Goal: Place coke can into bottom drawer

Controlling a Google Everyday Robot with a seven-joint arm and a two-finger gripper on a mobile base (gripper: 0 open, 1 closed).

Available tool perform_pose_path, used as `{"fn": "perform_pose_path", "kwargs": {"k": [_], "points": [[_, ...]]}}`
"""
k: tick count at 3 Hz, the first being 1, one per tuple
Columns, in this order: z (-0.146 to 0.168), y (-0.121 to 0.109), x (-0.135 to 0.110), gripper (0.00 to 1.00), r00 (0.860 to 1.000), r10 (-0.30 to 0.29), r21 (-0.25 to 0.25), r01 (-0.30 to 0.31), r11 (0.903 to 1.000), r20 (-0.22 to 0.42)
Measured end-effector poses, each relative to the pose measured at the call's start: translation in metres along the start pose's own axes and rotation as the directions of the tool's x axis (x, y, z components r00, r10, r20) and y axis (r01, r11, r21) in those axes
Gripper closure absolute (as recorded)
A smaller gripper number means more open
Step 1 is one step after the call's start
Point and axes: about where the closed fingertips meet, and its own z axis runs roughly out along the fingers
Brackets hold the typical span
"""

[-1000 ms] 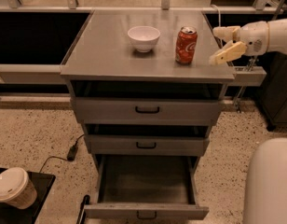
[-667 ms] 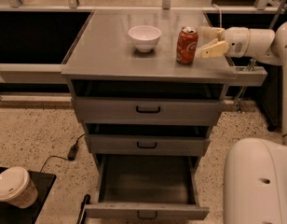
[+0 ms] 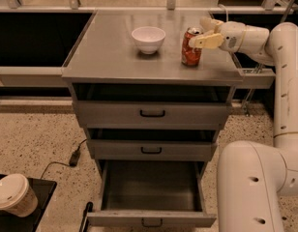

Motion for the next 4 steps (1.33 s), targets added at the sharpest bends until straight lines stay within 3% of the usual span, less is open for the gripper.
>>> {"fn": "perform_pose_path", "kwargs": {"k": [4], "points": [[0.030,0.013,0.032,0.00,0.988,-0.078,-0.070,0.069,0.9951,-0.135]]}}
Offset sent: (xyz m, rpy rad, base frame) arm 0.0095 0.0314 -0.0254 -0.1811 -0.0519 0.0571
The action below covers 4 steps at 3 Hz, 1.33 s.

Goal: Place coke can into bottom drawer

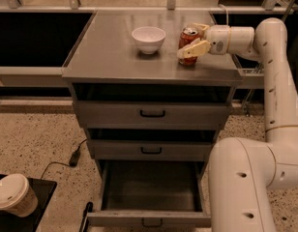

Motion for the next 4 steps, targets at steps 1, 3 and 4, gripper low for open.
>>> {"fn": "perform_pose_path", "kwargs": {"k": [1,3,4], "points": [[0.0005,0.0006,0.0008,0.00,1.000,-0.001,-0.002,0.001,1.0000,-0.004],[0.0006,0.0006,0.0008,0.41,1.000,-0.001,-0.002,0.001,1.0000,-0.004],[0.0006,0.0006,0.0008,0.64,1.000,-0.001,-0.002,0.001,1.0000,-0.004]]}}
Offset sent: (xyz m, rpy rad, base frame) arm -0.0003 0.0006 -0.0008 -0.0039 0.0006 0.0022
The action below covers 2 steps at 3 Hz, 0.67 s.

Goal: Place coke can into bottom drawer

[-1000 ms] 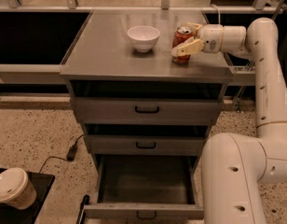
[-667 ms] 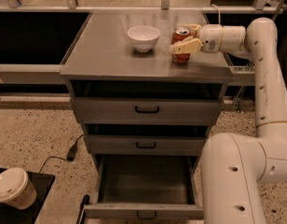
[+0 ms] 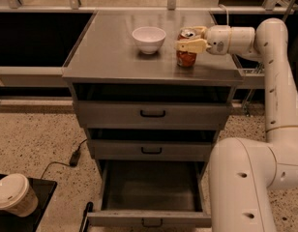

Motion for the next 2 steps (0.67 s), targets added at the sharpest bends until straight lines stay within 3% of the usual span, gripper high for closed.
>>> {"fn": "perform_pose_path", "kwargs": {"k": [1,2], "points": [[0.0001,0.0000,0.0000,0.89,1.000,0.000,0.000,0.000,1.0000,0.000],[0.0021,0.0003,0.0004,1.00,1.000,0.000,-0.002,0.000,1.0000,-0.005]]}}
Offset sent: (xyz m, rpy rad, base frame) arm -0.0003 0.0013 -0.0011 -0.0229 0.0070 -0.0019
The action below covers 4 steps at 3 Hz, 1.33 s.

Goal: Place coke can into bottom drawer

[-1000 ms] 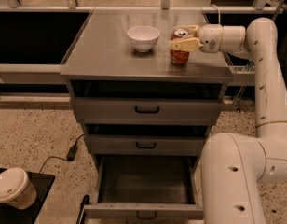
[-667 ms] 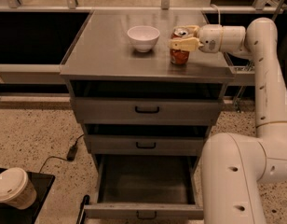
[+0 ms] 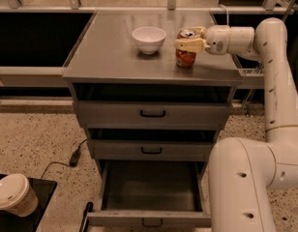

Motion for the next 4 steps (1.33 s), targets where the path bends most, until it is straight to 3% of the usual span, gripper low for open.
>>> {"fn": "perform_pose_path", "kwargs": {"k": [1,2,3,4], "points": [[-0.011,0.011,0.001,1.00,0.998,-0.019,-0.022,0.018,0.9996,-0.057],[-0.056,0.042,-0.006,1.00,0.988,-0.064,-0.083,0.053,0.9951,-0.139],[-0.116,0.079,-0.015,1.00,0.986,-0.066,-0.140,0.044,0.9892,-0.153],[-0.192,0.119,-0.073,1.00,0.977,-0.193,-0.069,0.188,0.9798,-0.086]]}}
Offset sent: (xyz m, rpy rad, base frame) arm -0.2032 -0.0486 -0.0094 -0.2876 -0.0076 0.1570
